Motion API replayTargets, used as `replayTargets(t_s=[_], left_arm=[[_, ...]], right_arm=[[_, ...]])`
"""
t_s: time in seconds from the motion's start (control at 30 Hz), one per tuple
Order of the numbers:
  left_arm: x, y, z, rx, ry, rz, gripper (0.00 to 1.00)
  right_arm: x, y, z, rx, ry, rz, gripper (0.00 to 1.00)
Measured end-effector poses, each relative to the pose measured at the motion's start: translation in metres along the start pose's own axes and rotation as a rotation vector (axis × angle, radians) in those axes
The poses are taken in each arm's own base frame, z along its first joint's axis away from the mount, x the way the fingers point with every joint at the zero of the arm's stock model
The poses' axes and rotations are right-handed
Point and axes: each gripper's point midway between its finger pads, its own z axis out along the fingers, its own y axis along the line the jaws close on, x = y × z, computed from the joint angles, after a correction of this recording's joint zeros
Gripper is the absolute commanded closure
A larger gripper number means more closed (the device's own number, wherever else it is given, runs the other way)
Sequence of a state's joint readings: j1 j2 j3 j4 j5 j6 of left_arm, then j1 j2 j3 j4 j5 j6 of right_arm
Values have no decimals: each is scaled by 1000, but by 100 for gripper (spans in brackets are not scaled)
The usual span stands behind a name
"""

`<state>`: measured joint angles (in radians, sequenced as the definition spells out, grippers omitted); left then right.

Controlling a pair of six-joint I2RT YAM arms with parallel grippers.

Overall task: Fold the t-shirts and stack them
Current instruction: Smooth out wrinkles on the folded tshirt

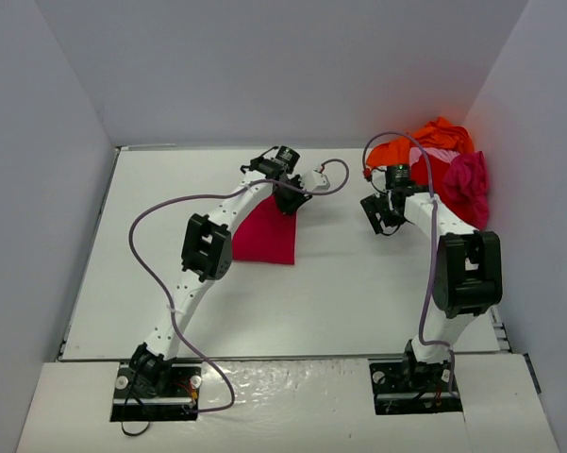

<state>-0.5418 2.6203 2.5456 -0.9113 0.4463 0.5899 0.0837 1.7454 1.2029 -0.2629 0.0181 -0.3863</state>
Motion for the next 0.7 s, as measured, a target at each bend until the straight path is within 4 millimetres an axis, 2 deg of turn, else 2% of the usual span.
replayTargets(t_s=[0.03, 0.1, 0.2, 0.27, 0.33, 0.47, 0.6, 0.7], left_arm=[[-2, 3, -1, -13, -5, -6, 48], [-7, 10, -4, -47, -16, -10, 39], [-17, 24, -12, -108, -38, -7, 39], [-24, 33, -24, -152, -57, -18, 33], [-30, 42, -41, -184, -87, -49, 32], [-35, 66, -101, -242, -174, -175, 32], [-7, 82, -169, -266, -229, -363, 32], [30, 75, -197, -230, -226, -496, 34]], right_arm=[[0, 0, 0, 0, -1, 0, 24], [-1, 0, 0, 0, -3, 0, 24], [-2, 0, 0, 0, -8, -2, 24], [-2, 0, 1, 0, -10, -2, 24], [-3, 0, 1, -1, -13, -2, 24], [-3, 0, 1, -2, -13, -2, 24], [-3, 0, 1, -3, -13, -2, 24], [-3, 0, 1, -3, -13, -2, 24]])
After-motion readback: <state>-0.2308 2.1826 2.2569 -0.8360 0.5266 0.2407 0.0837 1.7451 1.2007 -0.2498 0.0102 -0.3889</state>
